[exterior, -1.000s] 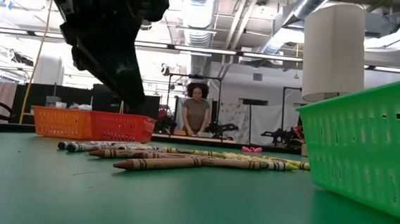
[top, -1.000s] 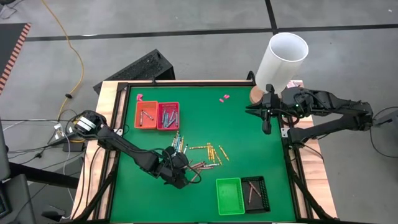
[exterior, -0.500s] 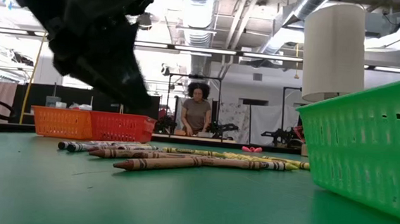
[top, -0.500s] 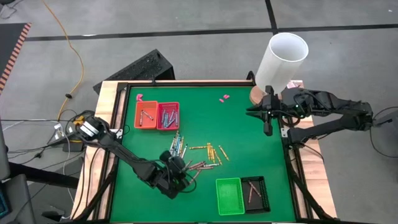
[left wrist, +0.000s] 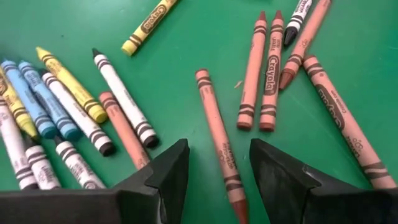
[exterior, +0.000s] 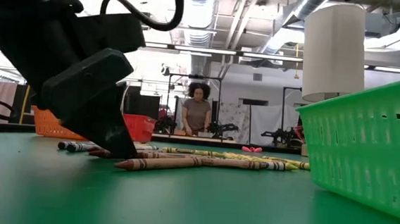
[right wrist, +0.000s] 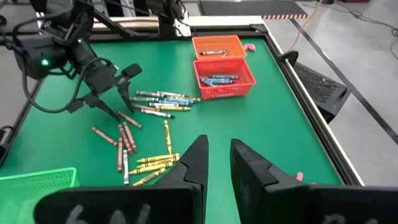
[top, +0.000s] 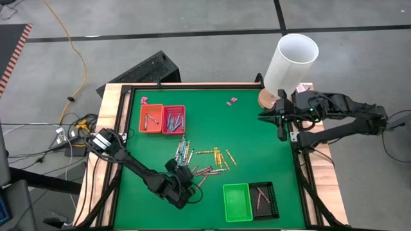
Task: Sort crayons
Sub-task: Put the brown crayon into the black bin
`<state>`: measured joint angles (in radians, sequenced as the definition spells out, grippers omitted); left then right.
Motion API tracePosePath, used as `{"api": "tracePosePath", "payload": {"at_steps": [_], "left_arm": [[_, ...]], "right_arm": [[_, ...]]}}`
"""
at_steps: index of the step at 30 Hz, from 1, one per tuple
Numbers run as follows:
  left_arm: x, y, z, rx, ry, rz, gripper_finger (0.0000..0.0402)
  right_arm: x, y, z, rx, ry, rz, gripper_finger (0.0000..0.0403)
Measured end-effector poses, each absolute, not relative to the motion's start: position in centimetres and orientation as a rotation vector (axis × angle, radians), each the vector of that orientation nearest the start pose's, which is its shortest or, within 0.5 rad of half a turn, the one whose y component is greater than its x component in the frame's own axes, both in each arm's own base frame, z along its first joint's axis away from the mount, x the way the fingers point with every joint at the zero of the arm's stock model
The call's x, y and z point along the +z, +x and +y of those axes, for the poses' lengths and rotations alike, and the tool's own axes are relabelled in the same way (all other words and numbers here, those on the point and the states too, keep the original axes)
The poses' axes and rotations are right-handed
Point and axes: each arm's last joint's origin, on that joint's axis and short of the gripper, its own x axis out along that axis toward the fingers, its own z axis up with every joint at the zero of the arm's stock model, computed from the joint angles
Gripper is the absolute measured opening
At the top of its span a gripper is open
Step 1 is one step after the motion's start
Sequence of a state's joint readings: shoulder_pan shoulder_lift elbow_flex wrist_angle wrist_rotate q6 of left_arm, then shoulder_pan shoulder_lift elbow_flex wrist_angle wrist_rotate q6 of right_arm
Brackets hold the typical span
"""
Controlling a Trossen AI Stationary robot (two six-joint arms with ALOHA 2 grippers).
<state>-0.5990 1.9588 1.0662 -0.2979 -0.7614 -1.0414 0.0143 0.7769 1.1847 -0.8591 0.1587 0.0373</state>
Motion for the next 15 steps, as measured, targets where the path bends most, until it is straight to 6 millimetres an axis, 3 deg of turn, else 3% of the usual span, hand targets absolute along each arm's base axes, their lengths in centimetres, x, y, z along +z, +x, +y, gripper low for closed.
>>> {"api": "tracePosePath", "payload": {"at_steps": [7, 15], "left_arm": [[11.04, 30.34, -18.23, 0.57, -0.208, 0.725, 0.015], [10.46, 29.89, -17.92, 0.572, -0.261, 0.771, 0.0015]], "right_arm": [[39.87, 11.96, -0.29, -0.151, -0.002, 0.448, 0.0068], [39.86, 11.96, -0.29, -0.15, -0.002, 0.449, 0.0068]]}}
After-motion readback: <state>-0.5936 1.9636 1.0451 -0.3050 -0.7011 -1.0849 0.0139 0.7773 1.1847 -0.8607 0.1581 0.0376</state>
